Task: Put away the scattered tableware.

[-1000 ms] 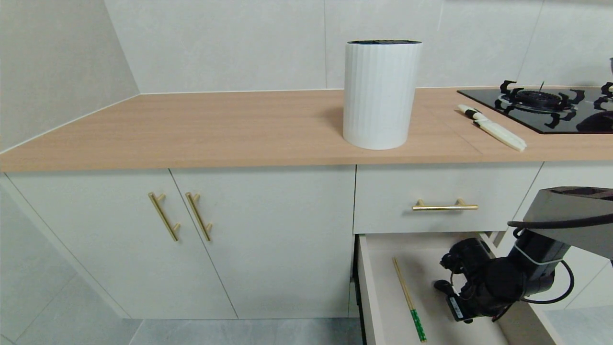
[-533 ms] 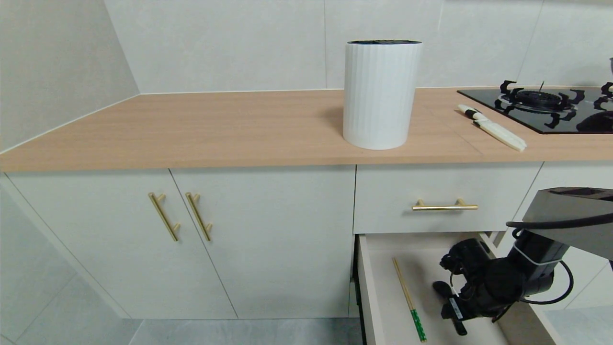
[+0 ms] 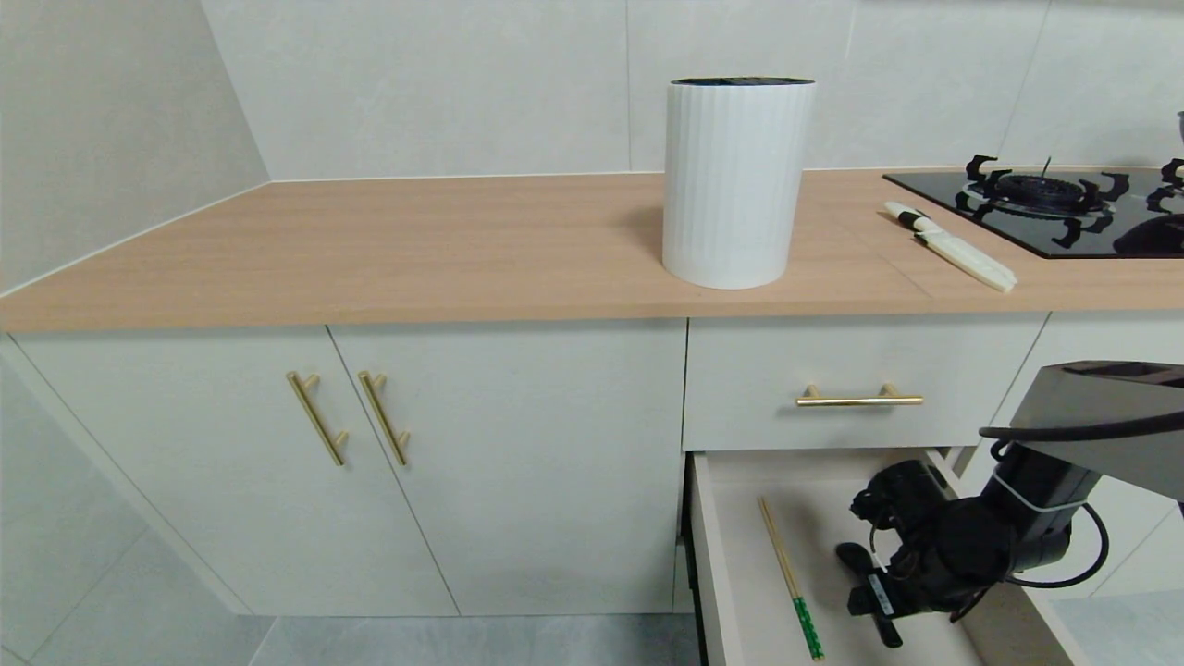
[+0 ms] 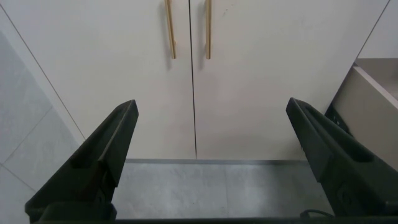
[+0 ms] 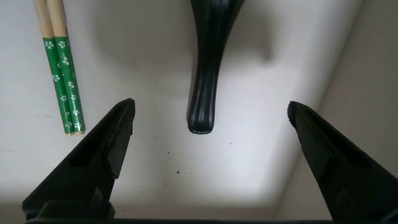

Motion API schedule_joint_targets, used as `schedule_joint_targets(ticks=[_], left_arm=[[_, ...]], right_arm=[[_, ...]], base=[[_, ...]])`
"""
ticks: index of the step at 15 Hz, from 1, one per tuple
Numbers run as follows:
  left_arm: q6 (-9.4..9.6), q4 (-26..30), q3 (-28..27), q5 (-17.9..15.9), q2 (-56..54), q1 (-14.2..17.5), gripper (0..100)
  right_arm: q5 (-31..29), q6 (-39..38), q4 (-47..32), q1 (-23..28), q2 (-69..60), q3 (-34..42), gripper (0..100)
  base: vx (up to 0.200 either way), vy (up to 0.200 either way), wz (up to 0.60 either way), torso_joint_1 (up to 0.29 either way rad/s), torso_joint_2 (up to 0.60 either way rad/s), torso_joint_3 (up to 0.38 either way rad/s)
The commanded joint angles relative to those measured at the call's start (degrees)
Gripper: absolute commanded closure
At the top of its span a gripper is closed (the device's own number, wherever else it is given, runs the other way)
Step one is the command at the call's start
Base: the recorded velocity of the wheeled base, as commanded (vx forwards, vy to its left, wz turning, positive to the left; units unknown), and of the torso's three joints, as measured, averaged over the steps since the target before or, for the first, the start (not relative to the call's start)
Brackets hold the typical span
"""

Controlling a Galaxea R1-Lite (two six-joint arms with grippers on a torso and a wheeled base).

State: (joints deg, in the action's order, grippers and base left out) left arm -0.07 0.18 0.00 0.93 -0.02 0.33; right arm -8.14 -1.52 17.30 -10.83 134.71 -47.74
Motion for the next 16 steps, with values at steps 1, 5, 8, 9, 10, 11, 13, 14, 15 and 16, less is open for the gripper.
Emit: schedule_joint_targets(ticks=[1, 5, 8, 9, 10, 11, 13, 14, 15, 16], left_arm=[[-0.01, -0.01, 0.0, 0.04, 0.02, 0.02, 0], [-0.01, -0.01, 0.0, -0.05, 0.02, 0.02, 0], [-0.01, -0.01, 0.0, 0.04, 0.02, 0.02, 0], [-0.01, -0.01, 0.0, 0.04, 0.02, 0.02, 0], [-0.01, -0.01, 0.0, 0.04, 0.02, 0.02, 0], [-0.01, -0.01, 0.0, 0.04, 0.02, 0.02, 0], [0.07, -0.01, 0.0, -0.05, 0.02, 0.02, 0], [0.07, -0.01, 0.0, -0.05, 0.02, 0.02, 0], [0.07, -0.01, 0.0, -0.05, 0.02, 0.02, 0], [0.07, -0.01, 0.0, -0.05, 0.02, 0.02, 0]], right_arm=[[-0.03, -1.11, 0.1, 0.28, -1.38, 0.37, 0], [2.17, -3.57, -0.42, 0.81, -17.64, 5.9, 0], [6.12, -3.75, -2.18, 0.63, -32.75, 11.88, 0], [6.21, -3.75, -5.43, 0.63, -36.88, 12.93, 0], [6.3, -3.66, -7.72, 0.63, -39.96, 13.11, 0], [6.3, -3.66, -9.74, 0.63, -42.68, 13.02, 0], [6.3, -3.57, -11.85, -0.69, -46.9, 12.67, 0], [6.21, -3.57, -12.73, -1.66, -48.75, 12.67, 0], [6.21, -3.57, -13.78, -1.83, -49.89, 12.58, 0], [6.21, -3.49, -14.22, -1.92, -50.16, 12.49, 0]], base=[[0.0, 0.0, 0.0, 0.0, 0.0, 0.0], [0.0, 0.0, 0.0, 0.0, 0.0, 0.0], [0.0, 0.0, 0.0, 0.0, 0.0, 0.0], [0.0, 0.0, 0.0, 0.0, 0.0, 0.0], [0.0, 0.0, 0.0, 0.0, 0.0, 0.0], [0.0, 0.0, 0.0, 0.0, 0.0, 0.0], [0.0, 0.0, 0.0, 0.0, 0.0, 0.0], [0.0, 0.0, 0.0, 0.0, 0.0, 0.0], [0.0, 0.0, 0.0, 0.0, 0.0, 0.0], [0.0, 0.0, 0.0, 0.0, 0.0, 0.0]])
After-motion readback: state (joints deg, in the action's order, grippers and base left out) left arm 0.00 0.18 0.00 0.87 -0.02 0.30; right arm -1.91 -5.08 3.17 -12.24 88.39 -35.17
